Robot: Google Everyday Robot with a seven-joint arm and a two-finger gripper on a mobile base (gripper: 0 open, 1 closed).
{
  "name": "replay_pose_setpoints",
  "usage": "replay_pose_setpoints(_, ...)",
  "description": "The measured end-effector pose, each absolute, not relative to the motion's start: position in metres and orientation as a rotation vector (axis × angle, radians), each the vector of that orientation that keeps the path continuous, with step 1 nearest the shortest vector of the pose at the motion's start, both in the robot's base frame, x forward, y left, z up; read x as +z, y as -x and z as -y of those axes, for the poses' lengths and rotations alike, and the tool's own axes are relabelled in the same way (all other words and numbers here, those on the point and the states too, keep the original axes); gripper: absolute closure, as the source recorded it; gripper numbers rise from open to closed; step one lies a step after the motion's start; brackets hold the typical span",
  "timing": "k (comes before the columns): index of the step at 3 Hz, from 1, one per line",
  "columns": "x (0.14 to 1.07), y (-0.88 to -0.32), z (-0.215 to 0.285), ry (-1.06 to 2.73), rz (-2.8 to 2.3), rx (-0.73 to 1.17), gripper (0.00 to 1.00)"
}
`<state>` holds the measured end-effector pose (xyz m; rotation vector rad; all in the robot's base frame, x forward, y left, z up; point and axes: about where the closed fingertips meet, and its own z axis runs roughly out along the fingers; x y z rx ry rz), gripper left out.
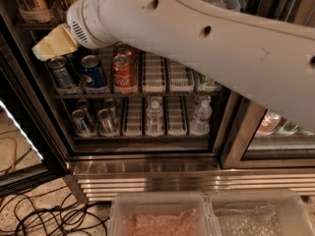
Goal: Pick orange can from top shelf of fridge
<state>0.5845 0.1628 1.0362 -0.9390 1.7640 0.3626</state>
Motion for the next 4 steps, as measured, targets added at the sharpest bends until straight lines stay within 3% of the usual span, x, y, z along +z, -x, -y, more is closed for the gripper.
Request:
replay_pose_setpoints(3, 1.048, -0.592, -0.170, 0.861, -1.731, 0.297, 0.00)
replay_pose_setpoints(4, 1.052, -0.599, -0.173, 0.812, -1.737, 0.240, 0.14)
